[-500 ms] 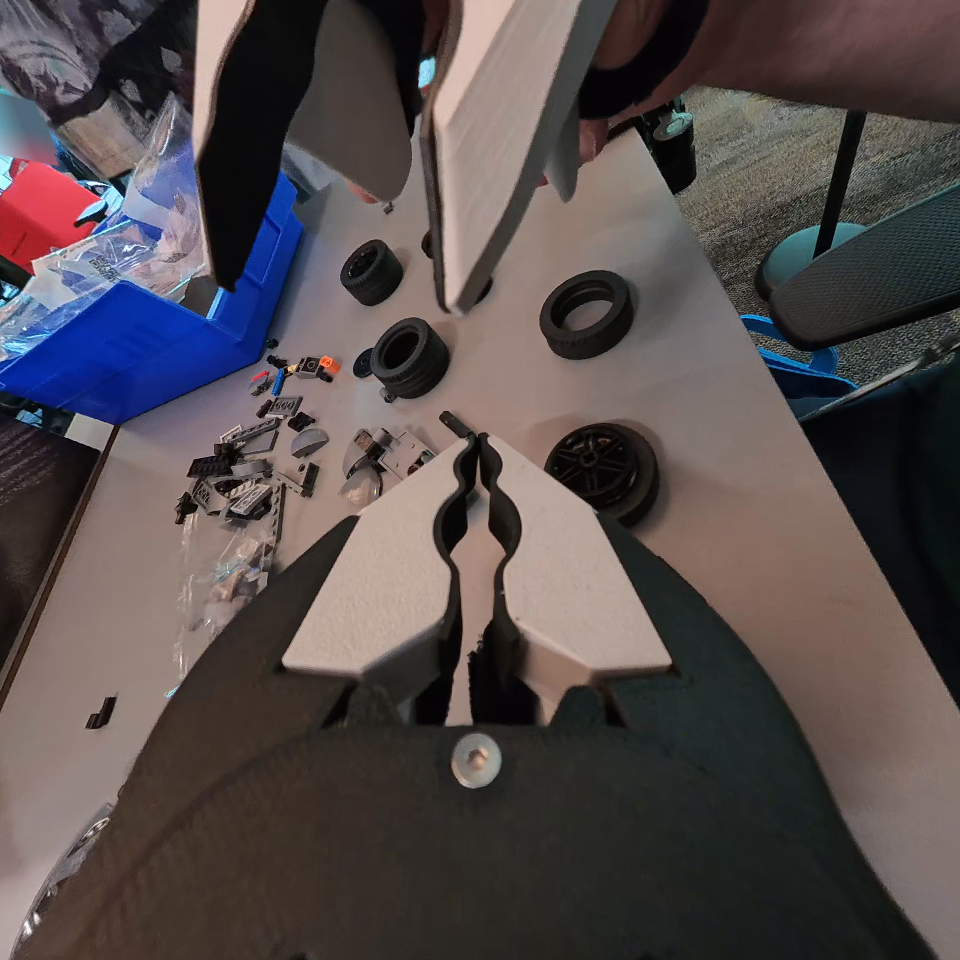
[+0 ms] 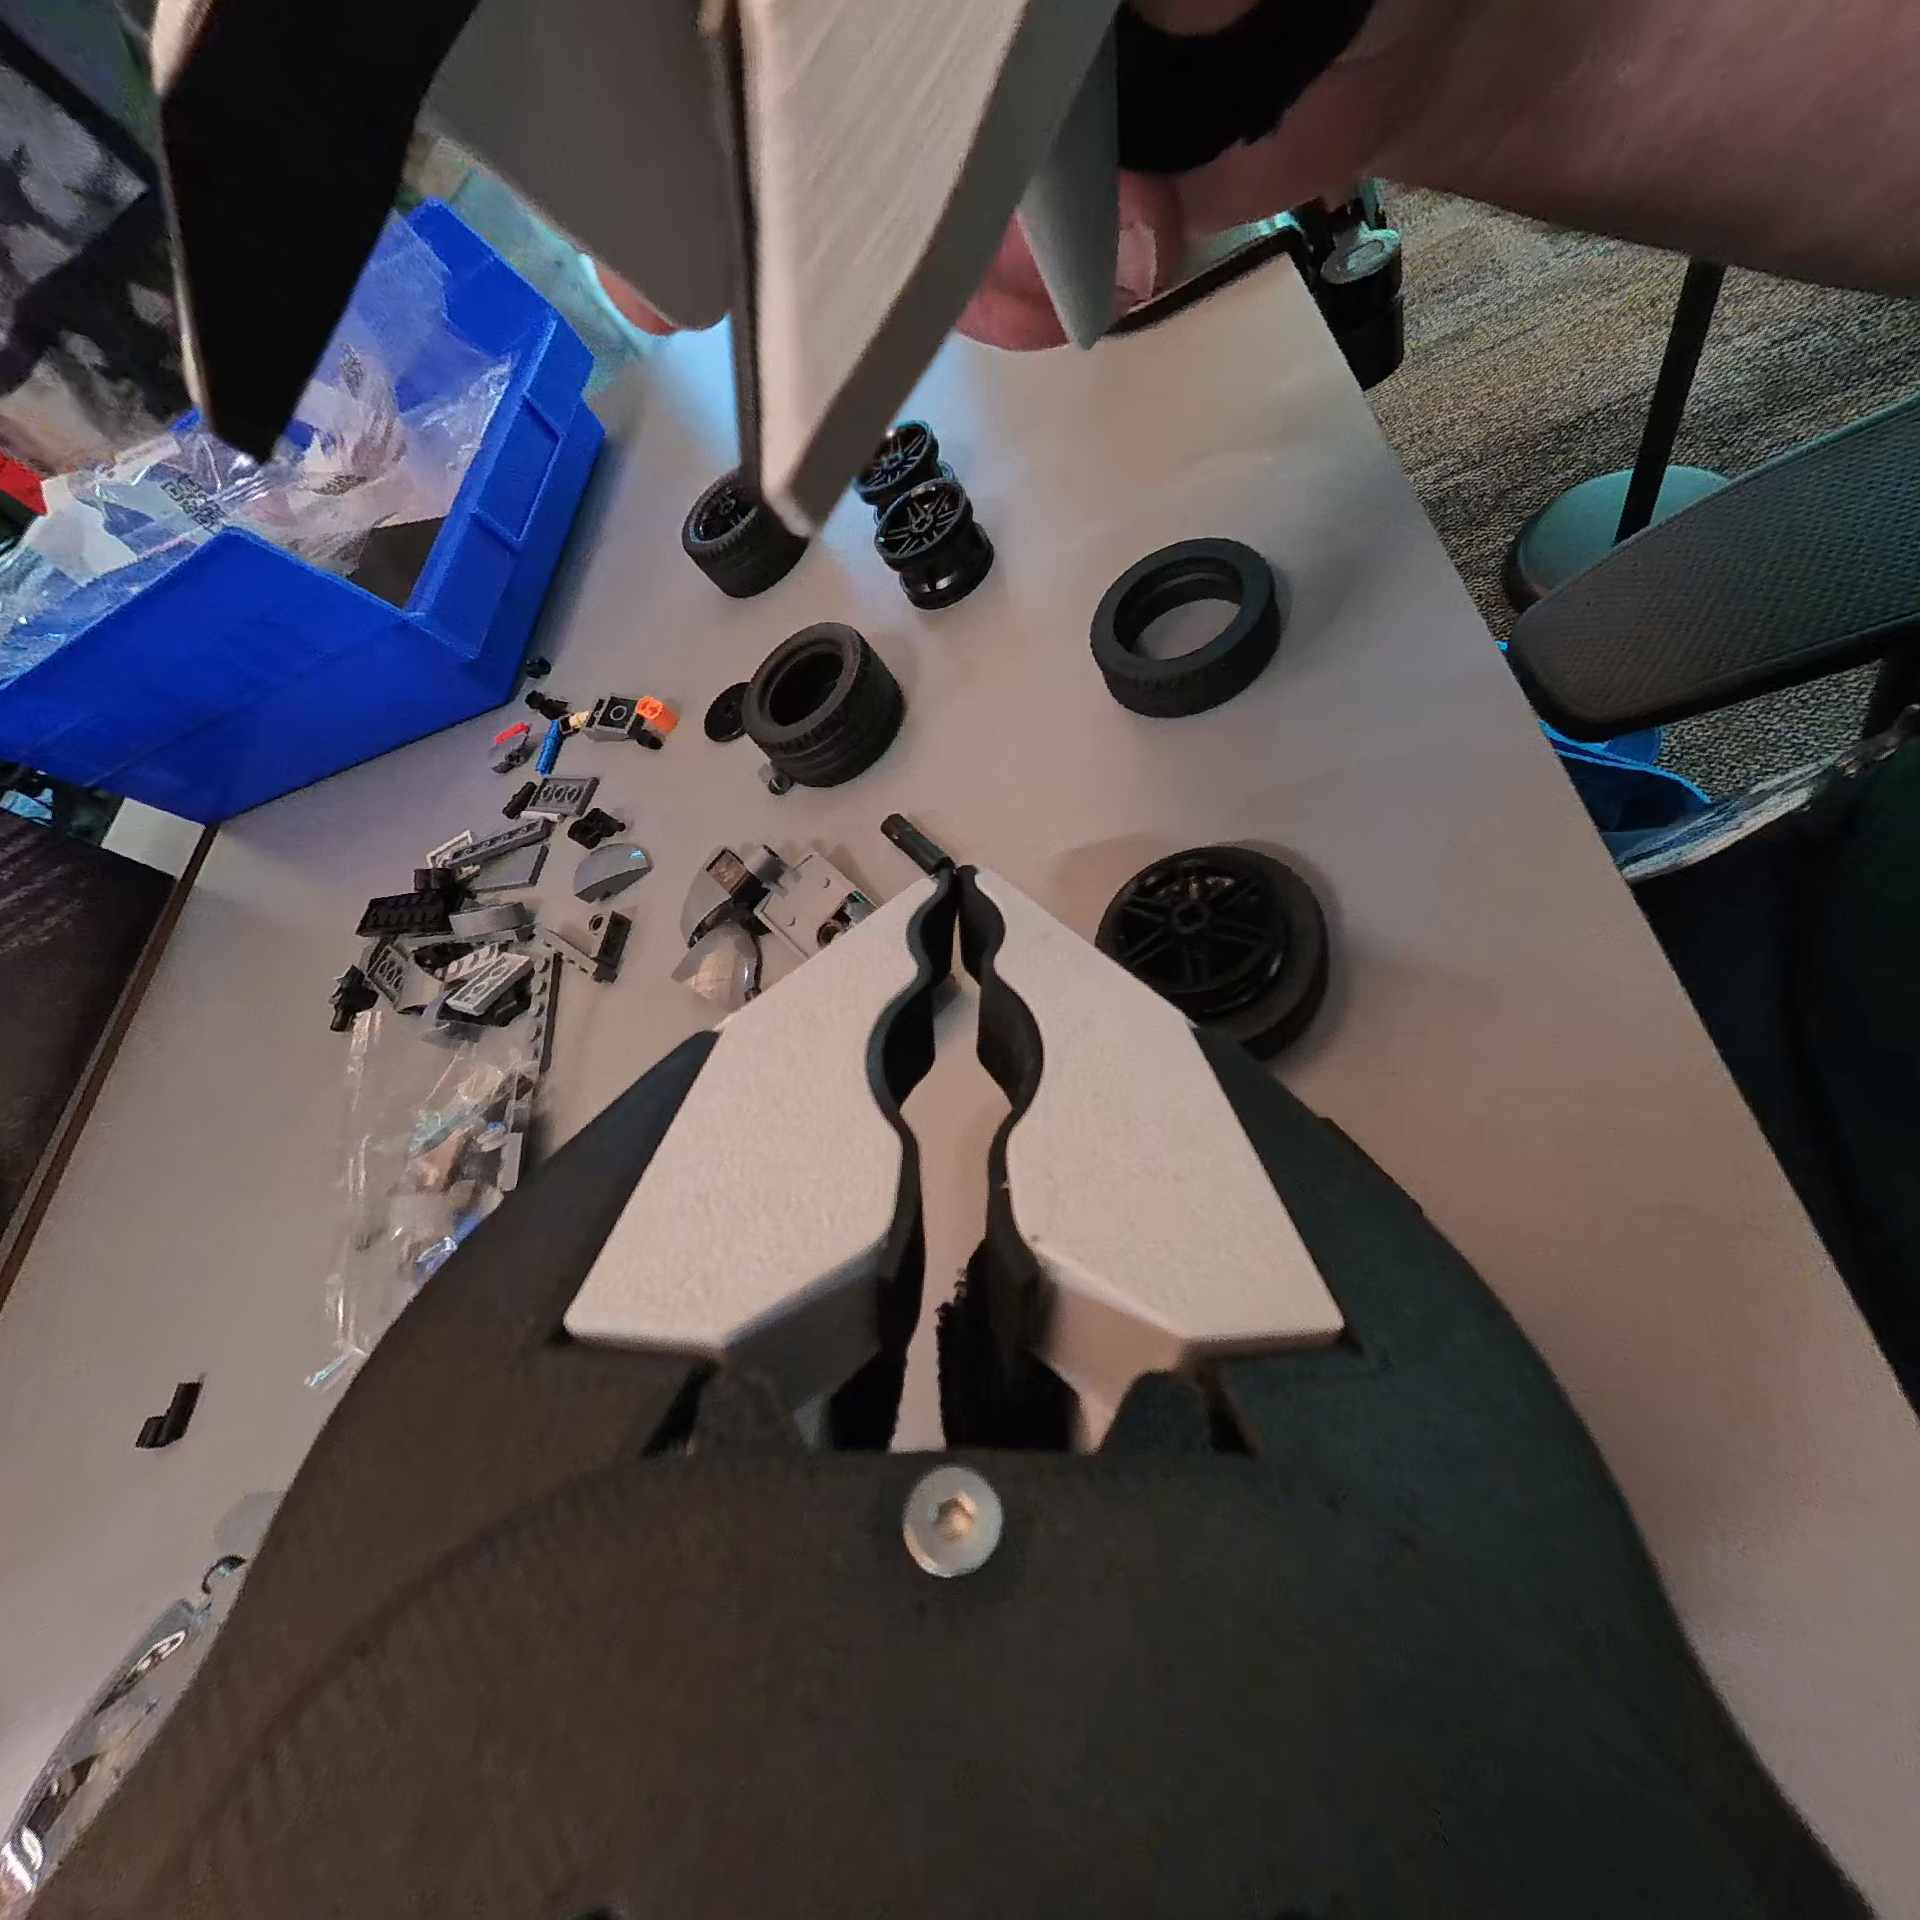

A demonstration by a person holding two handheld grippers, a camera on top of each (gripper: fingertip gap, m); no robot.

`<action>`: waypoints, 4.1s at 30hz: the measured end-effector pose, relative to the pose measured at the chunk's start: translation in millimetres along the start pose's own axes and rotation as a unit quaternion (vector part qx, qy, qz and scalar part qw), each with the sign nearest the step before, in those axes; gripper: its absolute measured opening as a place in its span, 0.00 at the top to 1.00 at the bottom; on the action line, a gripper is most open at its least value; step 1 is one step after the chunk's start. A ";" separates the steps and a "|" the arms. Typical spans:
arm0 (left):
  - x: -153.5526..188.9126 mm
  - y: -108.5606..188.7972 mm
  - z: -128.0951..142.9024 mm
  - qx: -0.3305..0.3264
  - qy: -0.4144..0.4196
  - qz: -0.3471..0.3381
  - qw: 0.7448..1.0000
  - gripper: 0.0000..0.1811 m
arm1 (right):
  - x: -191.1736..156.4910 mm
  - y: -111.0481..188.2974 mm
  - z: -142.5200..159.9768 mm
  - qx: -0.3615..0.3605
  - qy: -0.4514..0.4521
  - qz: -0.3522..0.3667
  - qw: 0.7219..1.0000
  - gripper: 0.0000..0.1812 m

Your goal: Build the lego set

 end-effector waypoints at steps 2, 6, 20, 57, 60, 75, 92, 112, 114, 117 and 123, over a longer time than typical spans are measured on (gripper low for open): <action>-0.7 -0.1 0.4 -0.001 0.002 -0.001 1.000 1.00 | 2.1 -0.8 -1.0 0.001 -0.004 -0.001 1.000 0.70; -2.4 -0.6 1.2 -0.001 0.007 -0.001 1.000 1.00 | 12.7 2.1 -1.7 0.019 -0.025 0.016 0.999 0.70; -3.9 -1.5 2.2 -0.006 0.008 -0.010 1.000 1.00 | 33.8 22.3 -9.2 0.098 -0.039 0.060 0.993 0.57; -20.6 0.7 10.0 -0.028 0.029 -0.074 0.996 1.00 | 86.8 0.9 26.9 0.013 0.029 0.170 0.985 0.62; -21.3 2.8 10.2 -0.023 0.038 -0.073 0.996 1.00 | 88.1 -0.6 28.4 0.013 0.020 0.161 0.987 0.63; -22.5 4.5 9.2 -0.008 0.053 -0.058 0.997 1.00 | 88.7 -4.2 33.2 -0.002 0.013 0.144 0.989 0.71; -27.9 8.6 10.2 -0.004 0.056 -0.076 0.996 1.00 | 90.0 -9.5 36.9 -0.017 0.004 0.138 0.990 0.71; -28.9 20.3 13.6 0.022 0.095 -0.064 0.993 0.98 | 100.4 -3.6 40.1 0.010 -0.034 0.147 0.989 0.66; -29.6 19.8 14.5 0.022 0.100 -0.061 0.993 0.98 | 100.6 -4.8 40.9 0.009 -0.036 0.141 0.989 0.66; -30.7 20.0 16.3 0.021 0.107 -0.056 0.992 0.98 | 101.2 -5.7 42.0 0.004 -0.039 0.137 0.990 0.66; -34.4 19.7 19.1 0.015 0.117 -0.051 0.992 0.99 | 98.3 -7.6 42.1 0.004 -0.038 0.104 0.994 0.76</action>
Point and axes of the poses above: each gripper's, where its closed fingertips meet, y back along the fingers, z out of its underside, x = y × z across the jaws, the point moved 10 cm from there along y, back along the fingers, and after that the axes turned 13 degrees about -x, right-handed, at the moved point
